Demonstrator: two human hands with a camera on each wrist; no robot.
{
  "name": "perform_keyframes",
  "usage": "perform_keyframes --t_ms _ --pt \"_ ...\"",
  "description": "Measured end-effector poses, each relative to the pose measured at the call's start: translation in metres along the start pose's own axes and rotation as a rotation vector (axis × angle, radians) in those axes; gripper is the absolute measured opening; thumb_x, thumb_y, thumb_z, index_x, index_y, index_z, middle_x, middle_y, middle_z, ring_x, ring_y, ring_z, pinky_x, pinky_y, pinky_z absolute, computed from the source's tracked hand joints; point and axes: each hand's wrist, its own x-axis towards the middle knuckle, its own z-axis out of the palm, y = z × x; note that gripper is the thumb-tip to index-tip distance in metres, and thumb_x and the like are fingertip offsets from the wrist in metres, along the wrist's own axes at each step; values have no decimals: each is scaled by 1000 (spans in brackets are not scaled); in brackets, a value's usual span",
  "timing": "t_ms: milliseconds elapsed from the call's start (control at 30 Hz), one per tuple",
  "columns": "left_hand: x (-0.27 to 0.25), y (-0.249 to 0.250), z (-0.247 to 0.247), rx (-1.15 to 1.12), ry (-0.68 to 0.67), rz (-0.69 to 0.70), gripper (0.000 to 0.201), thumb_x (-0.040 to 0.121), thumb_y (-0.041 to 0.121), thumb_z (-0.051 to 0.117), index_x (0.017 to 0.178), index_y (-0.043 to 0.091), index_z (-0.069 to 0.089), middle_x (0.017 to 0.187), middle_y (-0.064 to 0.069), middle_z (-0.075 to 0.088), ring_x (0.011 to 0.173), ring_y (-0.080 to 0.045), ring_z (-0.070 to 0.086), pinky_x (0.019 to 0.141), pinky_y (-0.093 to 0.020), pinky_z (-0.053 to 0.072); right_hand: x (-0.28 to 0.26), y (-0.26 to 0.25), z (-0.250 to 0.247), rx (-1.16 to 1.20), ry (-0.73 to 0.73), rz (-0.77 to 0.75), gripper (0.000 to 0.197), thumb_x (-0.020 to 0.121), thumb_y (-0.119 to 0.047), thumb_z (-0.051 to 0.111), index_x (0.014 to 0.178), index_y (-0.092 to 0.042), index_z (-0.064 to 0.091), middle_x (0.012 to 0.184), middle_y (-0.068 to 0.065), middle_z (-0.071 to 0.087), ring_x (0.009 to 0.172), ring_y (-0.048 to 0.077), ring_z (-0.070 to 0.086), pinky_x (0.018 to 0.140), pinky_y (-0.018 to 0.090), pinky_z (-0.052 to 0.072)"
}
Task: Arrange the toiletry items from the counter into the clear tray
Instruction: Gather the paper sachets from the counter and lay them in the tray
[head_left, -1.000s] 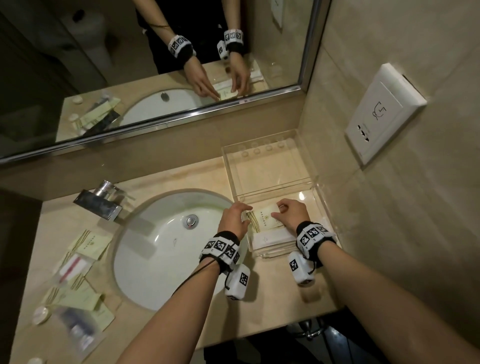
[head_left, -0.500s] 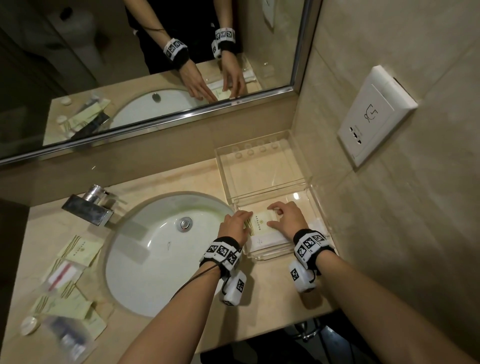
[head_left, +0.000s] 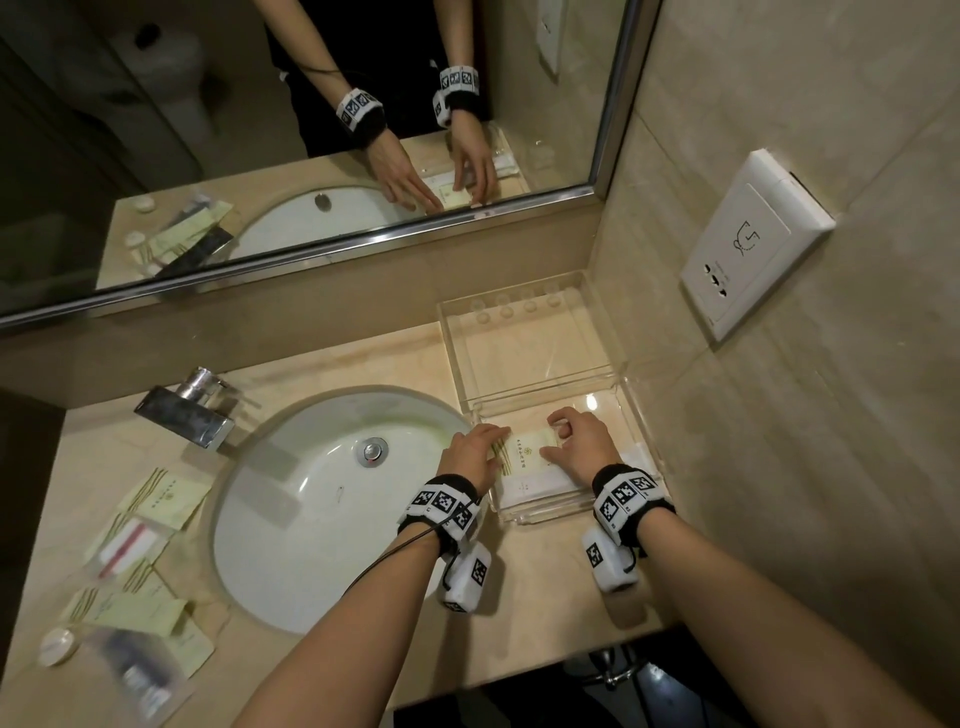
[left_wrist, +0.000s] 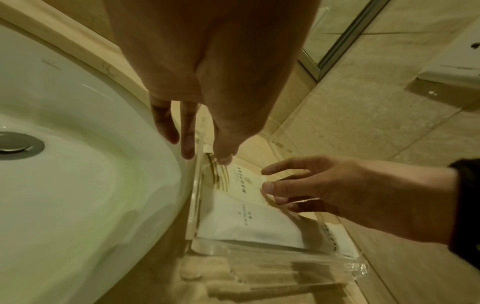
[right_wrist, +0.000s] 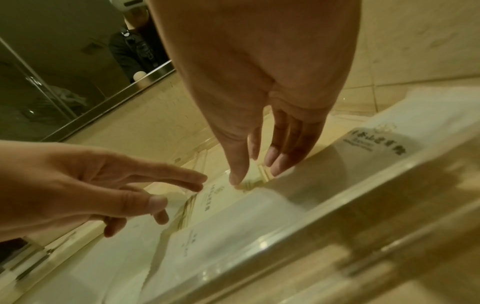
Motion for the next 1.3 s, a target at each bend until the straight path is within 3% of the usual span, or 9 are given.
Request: perform_keyframes --t_ms 133,300,567,667,900,1067,1167,1300 --pt "-11 -11 -12 -158 148 9 31 89 12 59 118 22 61 127 -4 55 112 -24 53 96 -42 48 -7 -16 -8 20 95 -43 31 83 -25 73 111 -18 61 104 4 57 88 18 59 82 28 48" --pt "-40 -38 -45 -282 316 -96 15 89 16 61 104 16 61 107 -7 55 93 -20 58 88 -36 51 -18 -74 -2 152 138 -153 20 85 -21 71 103 -18 64 93 1 65 69 10 60 75 31 54" --pt "-130 -132 -100 -430 506 -312 10 88 15 57 94 13 64 92 -6 67 75 -16 58 75 -31 51 -47 -187 75 239 -53 -354 14 84 -14 69 98 -14 66 83 -3 64 64 5 54 68 17 47" --pt "-170 -170 -112 -480 545 -396 6 86 17 59 91 17 62 84 -4 66 71 -16 56 75 -35 53 -61 -223 112 191 -147 -413 12 85 -15 68 96 -16 65 80 -3 65 64 8 57 66 21 47" --pt "-270 -268 -124 -572 629 -668 9 88 15 58 94 18 63 82 2 63 76 -16 59 78 -34 55 -102 -304 220 93 -360 -518 9 86 -19 69 94 -16 68 80 -2 68 66 6 59 67 23 49" --pt "-320 -319 -121 -634 663 -823 14 85 8 57 93 18 63 84 4 64 82 -16 62 79 -28 53 -124 -339 278 14 -478 -526 14 86 -20 70 97 -13 68 87 3 70 73 16 64 72 26 53" --pt "-333 -342 -114 -695 695 -891 14 82 6 56 86 18 62 87 -1 67 86 -21 65 82 -33 56 -131 -346 307 -58 -524 -493 15 86 -20 70 99 -12 67 89 4 71 74 17 66 67 21 51" --pt "-337 -361 -103 -697 652 -963 24 75 9 72 81 22 53 86 -4 64 86 -22 63 86 -35 52 -135 -347 343 -205 -559 -404 39 76 -26 82 104 -10 61 98 4 67 88 19 64 80 27 50"
